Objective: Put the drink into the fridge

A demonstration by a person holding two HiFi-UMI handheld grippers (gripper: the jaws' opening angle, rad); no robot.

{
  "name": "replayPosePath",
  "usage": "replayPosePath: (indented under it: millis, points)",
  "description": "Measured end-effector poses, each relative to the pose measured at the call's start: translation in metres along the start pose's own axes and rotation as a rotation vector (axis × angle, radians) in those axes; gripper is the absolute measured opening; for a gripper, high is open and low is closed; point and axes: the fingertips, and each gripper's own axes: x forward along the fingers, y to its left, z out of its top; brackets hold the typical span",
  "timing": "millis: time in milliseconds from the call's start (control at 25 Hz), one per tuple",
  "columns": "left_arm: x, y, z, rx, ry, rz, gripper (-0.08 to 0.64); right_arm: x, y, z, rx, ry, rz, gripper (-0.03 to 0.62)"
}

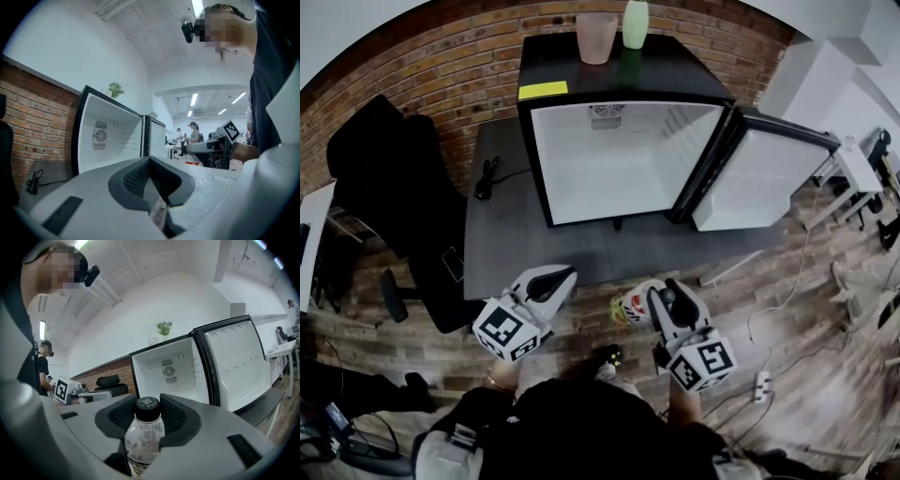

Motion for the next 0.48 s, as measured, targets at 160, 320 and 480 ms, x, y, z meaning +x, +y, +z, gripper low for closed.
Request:
replayPosePath:
  millis: [160,320,480]
  points:
    - [0.008,0.003,0.003,0.006,-0.006,0.041,0.003,0.008,-0.011,0.006,-0.004,-0.002,0.038,0.150]
    - [0.019,0.008,0.006,0.010,-0.015,0.078,0.003,0.019,-0.022,0.013,-0.012,-0.003,0.075,0.150]
    - [0.029,0.010,0.006,0.008,-0.025,0.122,0.003,0.029,-0.035,0.018,-0.026,0.010,0.121,0.150]
